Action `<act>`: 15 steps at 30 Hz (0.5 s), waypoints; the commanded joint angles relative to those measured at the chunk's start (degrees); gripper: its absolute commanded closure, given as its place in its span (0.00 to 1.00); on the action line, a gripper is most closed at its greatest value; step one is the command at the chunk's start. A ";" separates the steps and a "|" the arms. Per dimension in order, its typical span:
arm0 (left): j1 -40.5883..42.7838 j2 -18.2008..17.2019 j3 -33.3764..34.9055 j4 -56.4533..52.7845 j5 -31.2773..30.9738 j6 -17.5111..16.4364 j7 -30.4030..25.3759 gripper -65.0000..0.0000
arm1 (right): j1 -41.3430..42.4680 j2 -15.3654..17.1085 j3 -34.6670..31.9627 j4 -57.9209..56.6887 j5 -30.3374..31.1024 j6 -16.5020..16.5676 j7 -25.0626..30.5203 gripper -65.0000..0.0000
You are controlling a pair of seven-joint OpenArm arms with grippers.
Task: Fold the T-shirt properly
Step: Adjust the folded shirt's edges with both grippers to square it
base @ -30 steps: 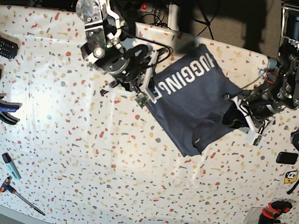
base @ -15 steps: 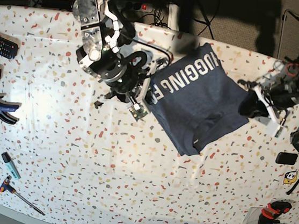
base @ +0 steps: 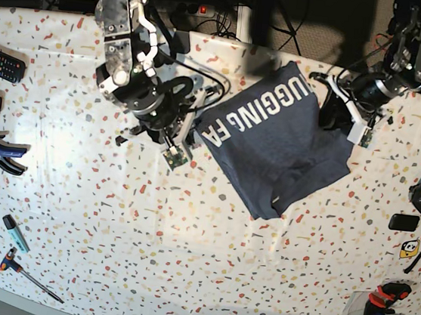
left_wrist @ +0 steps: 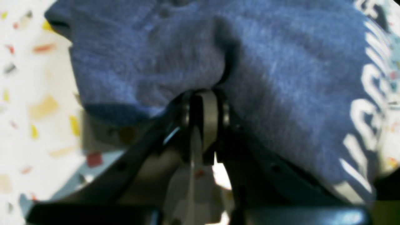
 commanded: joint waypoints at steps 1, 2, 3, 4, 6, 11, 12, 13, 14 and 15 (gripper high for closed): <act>-1.09 -0.15 -0.33 0.83 0.94 0.72 -2.01 0.93 | 0.46 -0.02 0.07 0.87 0.02 -0.42 2.62 1.00; -1.68 0.02 -0.33 0.83 2.60 1.60 -2.08 0.93 | 0.04 -0.04 0.07 0.87 0.04 -0.42 3.56 1.00; -2.34 0.04 -0.33 0.83 3.76 2.14 -2.03 0.93 | -0.11 -0.02 0.07 0.85 0.09 -0.42 4.22 1.00; -3.04 0.04 -0.33 0.83 5.05 2.69 -2.01 0.93 | -0.04 -0.02 0.07 0.72 0.09 -0.42 4.61 1.00; -4.22 0.02 -0.33 0.83 6.25 3.26 -1.77 0.93 | 0.46 -0.02 0.11 0.09 0.07 -0.44 6.29 1.00; -5.99 -0.11 -0.33 0.83 6.95 3.23 -0.94 0.93 | 4.63 -0.07 0.17 -7.04 0.11 -0.50 6.38 1.00; -6.10 -0.11 -0.33 0.83 6.97 3.23 -1.07 0.93 | 5.53 -0.07 0.17 -9.03 0.11 -0.50 6.10 1.00; -6.10 -0.11 -0.33 0.83 7.34 3.26 -1.20 0.93 | 6.25 -0.07 0.15 -10.78 0.13 -0.50 5.51 1.00; -6.12 -0.11 -0.33 0.83 8.22 3.28 -1.53 0.93 | 6.69 -0.07 0.15 -12.13 0.13 -0.48 4.98 1.00; -6.10 -0.11 -0.33 0.74 9.01 3.37 -2.10 0.93 | 6.62 -0.07 0.15 -12.76 0.13 -0.48 4.94 1.00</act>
